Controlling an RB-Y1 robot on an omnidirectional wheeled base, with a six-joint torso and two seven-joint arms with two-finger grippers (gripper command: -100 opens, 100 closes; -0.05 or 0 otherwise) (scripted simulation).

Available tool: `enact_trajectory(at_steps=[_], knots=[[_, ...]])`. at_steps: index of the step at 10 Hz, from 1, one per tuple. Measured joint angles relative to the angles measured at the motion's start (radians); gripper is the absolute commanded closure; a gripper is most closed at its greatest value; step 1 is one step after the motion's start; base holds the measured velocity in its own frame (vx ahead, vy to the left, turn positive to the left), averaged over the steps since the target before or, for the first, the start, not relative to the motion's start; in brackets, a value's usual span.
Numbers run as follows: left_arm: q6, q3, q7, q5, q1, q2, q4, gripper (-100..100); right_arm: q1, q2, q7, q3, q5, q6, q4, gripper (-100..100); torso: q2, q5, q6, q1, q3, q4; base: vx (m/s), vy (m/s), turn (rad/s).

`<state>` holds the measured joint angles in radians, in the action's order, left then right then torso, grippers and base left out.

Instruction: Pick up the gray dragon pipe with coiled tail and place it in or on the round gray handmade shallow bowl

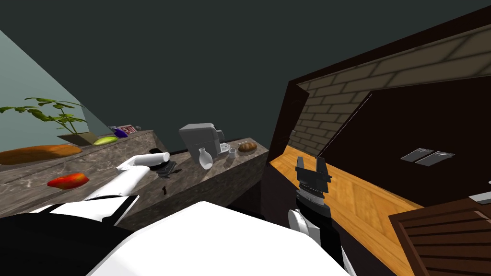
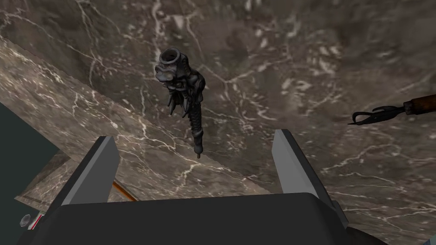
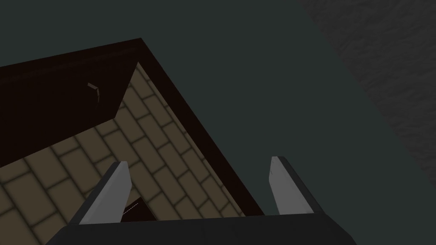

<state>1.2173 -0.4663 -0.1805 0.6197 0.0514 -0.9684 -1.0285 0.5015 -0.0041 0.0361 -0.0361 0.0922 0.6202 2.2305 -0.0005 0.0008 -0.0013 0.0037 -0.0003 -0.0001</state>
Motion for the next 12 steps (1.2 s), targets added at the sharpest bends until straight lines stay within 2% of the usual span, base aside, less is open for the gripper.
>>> enact_trajectory(at_steps=[5,7,8,9,11,12], knots=[[0.109,0.002,-0.016,0.041,0.026,-0.032,0.077,-100,0.0,0.0,0.0,0.0,0.0,0.0,0.0,0,-0.002,0.001,0.0,0.001,-0.001,0.0,0.044,0.064,-0.022],[0.146,0.005,-0.013,0.049,0.019,-0.028,0.085,-100,0.0,0.0,0.0,0.0,0.0,0.0,0.0,0,-0.001,0.001,0.0,0.0,-0.001,0.0,0.014,0.027,-0.006],[0.15,0.006,-0.012,0.05,0.018,-0.027,0.086,0,0.0,0.0,0.0,0.0,0.0,0.0,0.0,0,0.001,0.0,0.0,-0.003,0.001,0.0,0.0,0.0,0.0],[0.149,0.006,-0.012,0.05,0.018,-0.027,0.086,-100,0.0,0.0,0.0,0.0,0.0,0.0,0.0,0,0.002,0.0,0.0,-0.003,0.001,0.0,-0.008,0.01,-0.029],[0.109,0.02,-0.017,0.034,0.028,-0.003,0.121,-100,0.0,0.0,0.0,0.0,0.0,0.0,0.0,0,0.003,0.0,0.0,-0.003,0.001,0.0,-0.008,0.009,-0.025],[0.105,0.021,-0.016,0.034,0.028,-0.002,0.122,100,0.0,0.0,0.0,0.0,0.0,0.0,0.0,0,0.002,0.0,0.0,-0.003,0.001,0.0,0.0,0.0,0.0]])
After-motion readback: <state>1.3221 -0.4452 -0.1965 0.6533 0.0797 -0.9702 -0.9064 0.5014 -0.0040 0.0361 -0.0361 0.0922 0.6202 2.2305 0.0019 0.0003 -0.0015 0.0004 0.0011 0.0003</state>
